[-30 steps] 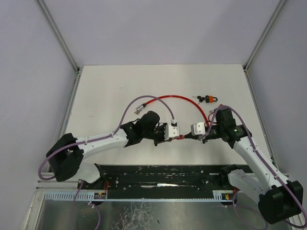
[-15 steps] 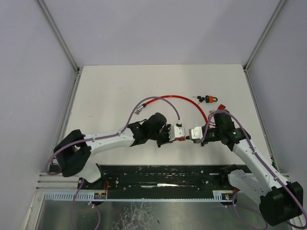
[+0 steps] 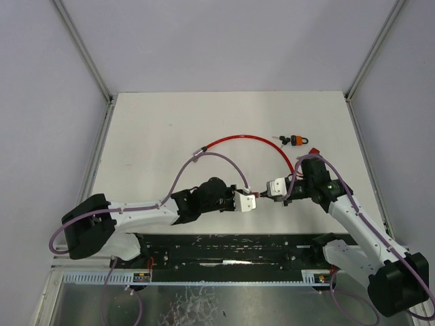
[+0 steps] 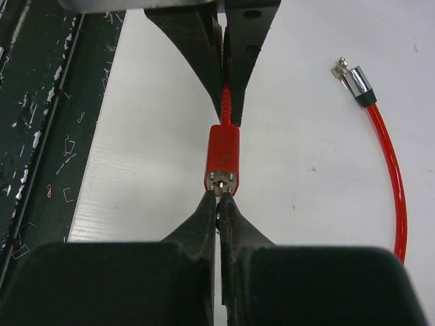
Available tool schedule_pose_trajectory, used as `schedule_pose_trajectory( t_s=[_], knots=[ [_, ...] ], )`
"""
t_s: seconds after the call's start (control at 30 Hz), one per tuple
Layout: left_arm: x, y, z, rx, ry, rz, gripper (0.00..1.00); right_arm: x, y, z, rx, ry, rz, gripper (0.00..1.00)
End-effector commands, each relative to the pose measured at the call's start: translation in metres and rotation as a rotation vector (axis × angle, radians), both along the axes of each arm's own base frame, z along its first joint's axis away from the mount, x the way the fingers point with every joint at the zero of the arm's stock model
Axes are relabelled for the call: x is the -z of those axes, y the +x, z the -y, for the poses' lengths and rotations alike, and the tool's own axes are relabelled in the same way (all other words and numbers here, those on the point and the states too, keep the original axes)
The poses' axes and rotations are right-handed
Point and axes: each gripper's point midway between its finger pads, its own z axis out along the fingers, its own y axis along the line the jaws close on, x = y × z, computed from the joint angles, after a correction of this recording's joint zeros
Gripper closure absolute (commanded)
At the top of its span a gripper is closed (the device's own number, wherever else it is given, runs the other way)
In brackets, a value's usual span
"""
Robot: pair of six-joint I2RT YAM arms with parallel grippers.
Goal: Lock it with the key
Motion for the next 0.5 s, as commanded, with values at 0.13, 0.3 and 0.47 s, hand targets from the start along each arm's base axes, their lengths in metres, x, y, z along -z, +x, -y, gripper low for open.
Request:
schedule_pose_trajectory(
  t_s=[0.13,0.3,0.47],
  knots=[
    [-0.004,0.036,-0.046,-0.268,0.129,0.241,1.00,-0.004,0.000,0.003,0.052,-0.016,-0.117,1.00],
    [0.007,0.020,-0.036,-0.175,0.134,0.163,1.00,-0.007,0.003,0.004,0.071,-0.009,-0.097,1.00],
    [0.011,-0.017,-0.018,0.041,0.048,-0.122,1.00,-0.009,0.000,0.001,0.063,0.004,-0.146,1.00]
  ],
)
